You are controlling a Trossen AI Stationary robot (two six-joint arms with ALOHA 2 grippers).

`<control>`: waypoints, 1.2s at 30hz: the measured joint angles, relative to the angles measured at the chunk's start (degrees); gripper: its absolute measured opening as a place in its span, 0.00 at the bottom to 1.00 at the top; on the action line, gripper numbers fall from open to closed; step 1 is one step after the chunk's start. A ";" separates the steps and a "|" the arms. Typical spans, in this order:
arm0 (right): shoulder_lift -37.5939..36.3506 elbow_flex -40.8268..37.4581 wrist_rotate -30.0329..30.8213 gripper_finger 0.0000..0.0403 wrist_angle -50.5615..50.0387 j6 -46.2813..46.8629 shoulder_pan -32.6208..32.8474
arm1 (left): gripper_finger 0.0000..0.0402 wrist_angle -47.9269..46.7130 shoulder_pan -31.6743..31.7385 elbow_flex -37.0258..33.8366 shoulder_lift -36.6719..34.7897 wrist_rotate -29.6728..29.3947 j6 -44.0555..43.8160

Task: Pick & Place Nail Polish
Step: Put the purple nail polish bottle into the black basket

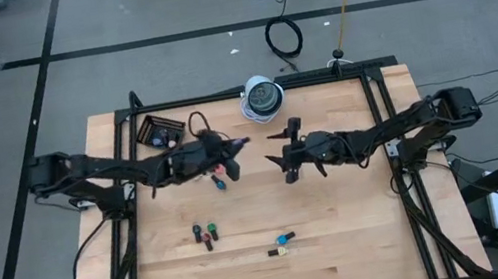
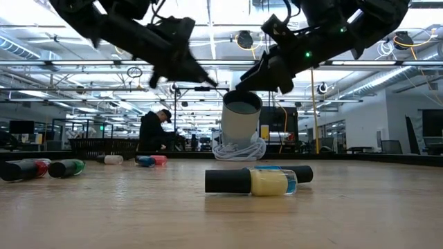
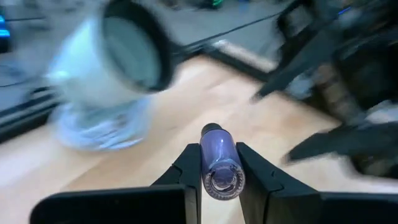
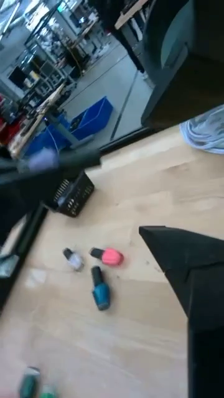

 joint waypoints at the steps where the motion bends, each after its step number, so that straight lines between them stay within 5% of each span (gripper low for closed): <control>1: -0.29 0.02 -0.60 0.66 -0.09 0.63 -0.04 | 0.13 -2.29 -0.43 -0.03 -1.01 -1.99 -0.16; 7: -4.84 0.05 -9.28 0.65 -4.28 5.66 -0.13 | 0.13 -9.59 -5.09 -0.05 -5.18 -3.90 1.12; 21: -10.15 0.00 -11.47 0.59 -10.55 8.62 -2.45 | 0.13 -2.35 -20.09 -0.07 -4.43 38.20 19.67; 30: -10.17 0.00 -11.49 0.56 -11.15 8.76 -2.40 | 0.13 0.11 -23.21 -0.04 -8.00 38.20 23.26; 36: -10.15 0.00 -11.47 0.55 -12.29 8.77 -2.40 | 0.13 -5.87 -22.75 -3.80 -14.03 30.78 21.70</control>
